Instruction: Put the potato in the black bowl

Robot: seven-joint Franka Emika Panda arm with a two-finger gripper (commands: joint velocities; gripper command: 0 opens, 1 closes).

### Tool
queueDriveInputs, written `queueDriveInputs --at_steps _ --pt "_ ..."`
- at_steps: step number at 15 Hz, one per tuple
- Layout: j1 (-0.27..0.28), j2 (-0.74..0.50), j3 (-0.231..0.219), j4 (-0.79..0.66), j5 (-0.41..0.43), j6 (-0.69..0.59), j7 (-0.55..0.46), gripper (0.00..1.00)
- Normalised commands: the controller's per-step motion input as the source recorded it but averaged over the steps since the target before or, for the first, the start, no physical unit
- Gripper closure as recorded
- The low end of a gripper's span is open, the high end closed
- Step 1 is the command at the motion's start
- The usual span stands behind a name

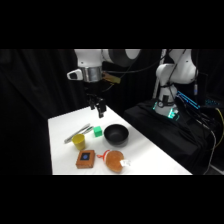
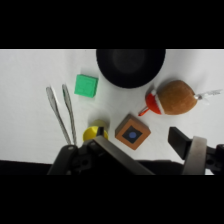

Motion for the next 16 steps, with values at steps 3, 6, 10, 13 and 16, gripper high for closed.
queueDriveInputs --at_steps 3,6,10,13,16 --pt "-0.03 0.04 0.029 -0.03 0.038 0.11 0.02 0.0" --pt "-0.016 0.04 0.038 -0.09 0.056 0.21 0.09 0.0" --pt "0.059 0.07 0.055 -0.09 0.047 0.27 0.33 0.0" --pt "0.157 0.11 0.055 -0.04 0.012 0.27 0.51 0.0" --pt "0.186 0.14 0.001 0.03 -0.041 0.24 0.58 0.0"
